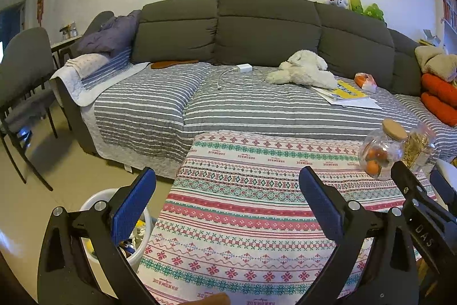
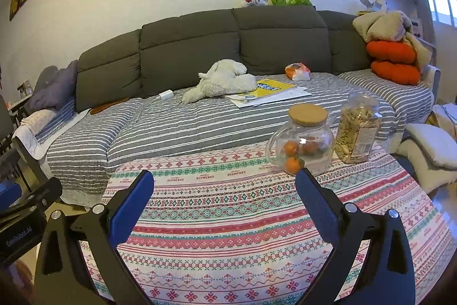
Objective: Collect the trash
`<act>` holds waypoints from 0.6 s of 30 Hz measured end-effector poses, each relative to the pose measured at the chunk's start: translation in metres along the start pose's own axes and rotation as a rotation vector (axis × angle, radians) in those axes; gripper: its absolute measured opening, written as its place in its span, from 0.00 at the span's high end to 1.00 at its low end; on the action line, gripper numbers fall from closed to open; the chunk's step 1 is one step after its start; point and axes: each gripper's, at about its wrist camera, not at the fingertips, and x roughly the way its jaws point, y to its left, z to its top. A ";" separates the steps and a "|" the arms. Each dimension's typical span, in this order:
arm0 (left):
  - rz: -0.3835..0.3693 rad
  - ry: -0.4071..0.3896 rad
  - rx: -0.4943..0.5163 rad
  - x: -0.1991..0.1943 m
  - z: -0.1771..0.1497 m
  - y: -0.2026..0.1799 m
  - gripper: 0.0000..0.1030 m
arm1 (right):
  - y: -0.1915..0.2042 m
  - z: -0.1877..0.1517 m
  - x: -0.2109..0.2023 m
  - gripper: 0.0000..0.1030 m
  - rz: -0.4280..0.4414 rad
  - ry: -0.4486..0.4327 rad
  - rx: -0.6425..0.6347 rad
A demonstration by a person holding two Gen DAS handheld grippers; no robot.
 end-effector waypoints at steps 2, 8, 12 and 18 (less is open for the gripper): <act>0.001 -0.008 -0.001 -0.002 0.001 -0.001 0.07 | -0.001 0.001 -0.004 0.06 -0.008 -0.018 -0.004; 0.004 -0.016 -0.002 -0.006 0.001 0.002 0.07 | -0.003 0.001 -0.004 0.06 -0.010 -0.019 -0.001; 0.001 -0.017 -0.001 -0.006 0.001 0.002 0.07 | -0.003 0.000 -0.003 0.06 -0.008 -0.018 0.000; 0.005 -0.013 0.001 -0.006 0.001 0.002 0.07 | -0.004 0.000 -0.003 0.06 -0.007 -0.016 0.006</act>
